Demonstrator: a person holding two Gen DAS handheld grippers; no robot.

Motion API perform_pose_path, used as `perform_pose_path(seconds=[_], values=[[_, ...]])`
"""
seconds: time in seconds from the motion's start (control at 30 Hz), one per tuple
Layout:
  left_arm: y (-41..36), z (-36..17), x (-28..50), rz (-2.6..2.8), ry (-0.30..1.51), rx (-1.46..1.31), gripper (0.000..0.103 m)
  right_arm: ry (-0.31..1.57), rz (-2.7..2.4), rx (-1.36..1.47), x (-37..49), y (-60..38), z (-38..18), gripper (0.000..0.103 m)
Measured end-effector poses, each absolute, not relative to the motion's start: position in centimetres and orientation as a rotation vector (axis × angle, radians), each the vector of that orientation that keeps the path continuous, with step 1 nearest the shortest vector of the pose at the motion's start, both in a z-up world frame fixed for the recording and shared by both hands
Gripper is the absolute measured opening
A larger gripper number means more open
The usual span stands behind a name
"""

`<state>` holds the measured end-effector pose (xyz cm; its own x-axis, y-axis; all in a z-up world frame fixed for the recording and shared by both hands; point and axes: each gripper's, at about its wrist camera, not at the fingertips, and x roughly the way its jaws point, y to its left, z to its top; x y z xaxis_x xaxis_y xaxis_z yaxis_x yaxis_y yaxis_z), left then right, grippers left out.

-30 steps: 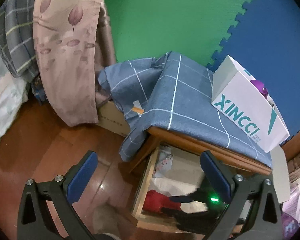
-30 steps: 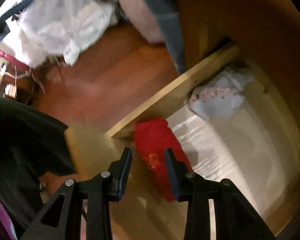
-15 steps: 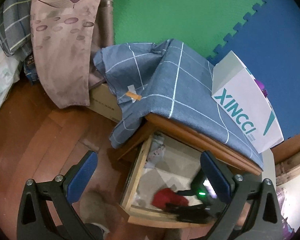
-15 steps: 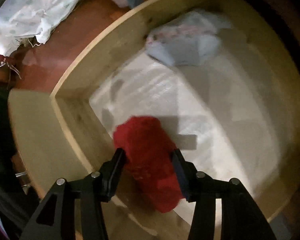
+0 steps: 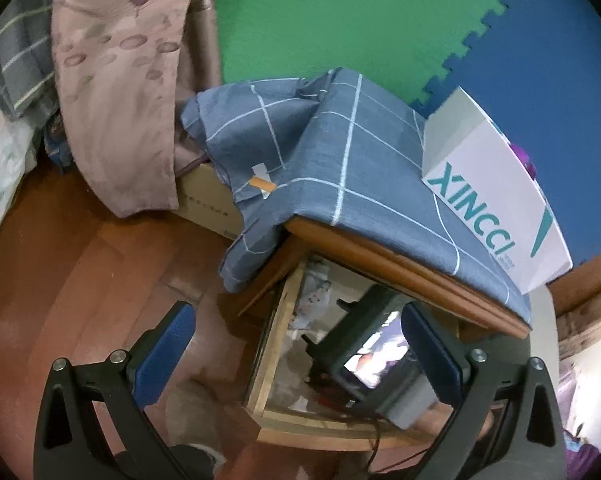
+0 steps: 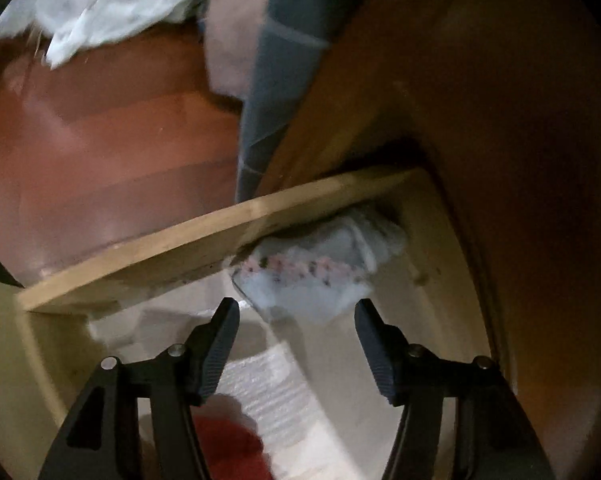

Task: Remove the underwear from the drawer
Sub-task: 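Reach into the drawer and grasp the light blue floral underwear with right gripper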

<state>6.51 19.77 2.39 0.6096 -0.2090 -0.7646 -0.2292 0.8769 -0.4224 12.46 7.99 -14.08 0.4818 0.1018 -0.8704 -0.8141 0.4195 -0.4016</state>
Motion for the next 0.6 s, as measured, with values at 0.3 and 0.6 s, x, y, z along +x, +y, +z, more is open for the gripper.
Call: perform_pose_path(seconds=[0.3, 0.6], values=[[20.5, 0.7, 7.4, -0.003, 0.988, -0.598, 0.102, 0.869, 0.765, -1.074, 14.0, 10.3, -17.0, 0.075], [19.9, 0.0, 7.6, -0.004, 1.028, -0.577, 0.102, 0.925, 0.763, -1.136, 12.9, 8.5, -17.6, 0.010]])
